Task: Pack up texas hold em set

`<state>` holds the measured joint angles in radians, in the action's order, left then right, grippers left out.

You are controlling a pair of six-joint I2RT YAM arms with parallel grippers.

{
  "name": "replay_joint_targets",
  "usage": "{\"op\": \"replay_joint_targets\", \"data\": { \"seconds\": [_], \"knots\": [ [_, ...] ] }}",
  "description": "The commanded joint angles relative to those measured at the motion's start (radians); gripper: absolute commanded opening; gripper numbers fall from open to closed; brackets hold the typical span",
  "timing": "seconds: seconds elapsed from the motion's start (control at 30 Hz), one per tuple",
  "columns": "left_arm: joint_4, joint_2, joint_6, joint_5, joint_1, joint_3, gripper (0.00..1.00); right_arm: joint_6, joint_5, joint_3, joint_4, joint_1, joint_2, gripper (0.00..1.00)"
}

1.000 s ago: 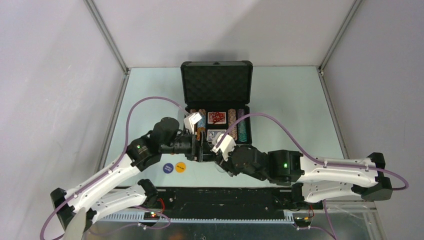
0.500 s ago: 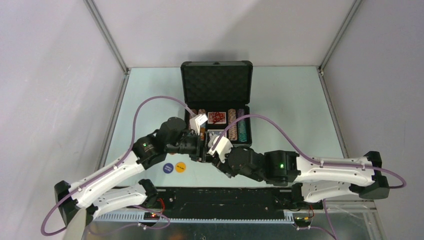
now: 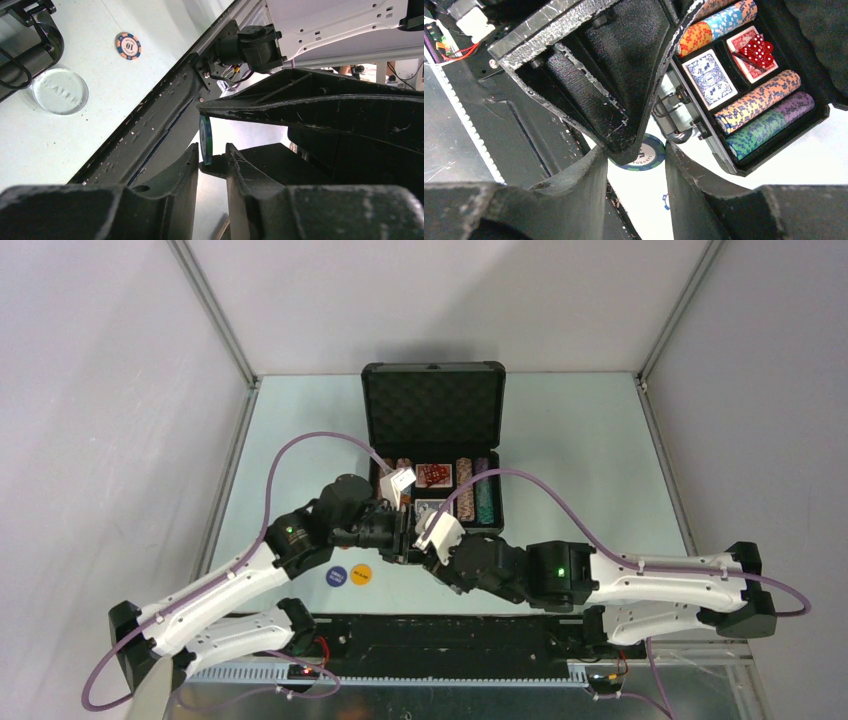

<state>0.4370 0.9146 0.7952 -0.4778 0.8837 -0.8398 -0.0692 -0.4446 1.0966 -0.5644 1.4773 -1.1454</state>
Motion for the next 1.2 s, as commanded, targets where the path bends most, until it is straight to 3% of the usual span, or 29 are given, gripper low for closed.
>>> {"op": "replay_joint_targets", "data": {
  "seconds": [0.0, 0.1, 0.27, 0.33, 0.53, 0.7, 0.87, 1.0, 1.1, 1.17],
  "knots": [
    [-0.02, 0.0, -0.005, -0.023, 0.008, -0.032, 0.29, 0.016, -0.02, 0.051, 0.027, 0.006, -0.01, 0.43],
    [-0.021, 0.0, -0.012, -0.024, 0.009, -0.031, 0.23, 0.018, -0.01, 0.051, 0.034, 0.006, -0.016, 0.43],
    [-0.021, -0.007, -0.028, -0.014, 0.01, -0.03, 0.03, 0.015, -0.004, 0.056, 0.035, 0.006, -0.023, 0.43],
    [-0.02, -0.012, -0.036, -0.008, 0.01, -0.031, 0.0, 0.016, -0.004, 0.056, 0.036, 0.006, -0.023, 0.43],
    [-0.021, -0.025, -0.071, 0.003, 0.012, -0.027, 0.0, 0.019, -0.006, 0.056, 0.043, 0.005, -0.022, 0.44],
    [-0.02, -0.032, -0.098, 0.042, 0.01, -0.02, 0.0, 0.014, 0.024, 0.056, 0.048, 0.006, -0.009, 0.71],
    [-0.018, -0.024, -0.149, 0.116, -0.001, -0.004, 0.0, -0.006, 0.053, 0.055, 0.05, 0.006, 0.035, 0.8],
    [0.036, -0.016, -0.227, 0.146, -0.088, 0.006, 0.0, -0.039, 0.049, 0.04, 0.066, 0.002, 0.098, 0.84],
    [0.131, -0.033, -0.38, 0.173, -0.193, -0.011, 0.0, -0.085, 0.055, -0.001, 0.096, -0.036, 0.158, 0.84],
    [0.214, -0.044, -0.472, 0.342, -0.215, -0.049, 0.0, -0.142, 0.073, -0.039, 0.113, -0.097, 0.206, 0.84]
  ]
}}
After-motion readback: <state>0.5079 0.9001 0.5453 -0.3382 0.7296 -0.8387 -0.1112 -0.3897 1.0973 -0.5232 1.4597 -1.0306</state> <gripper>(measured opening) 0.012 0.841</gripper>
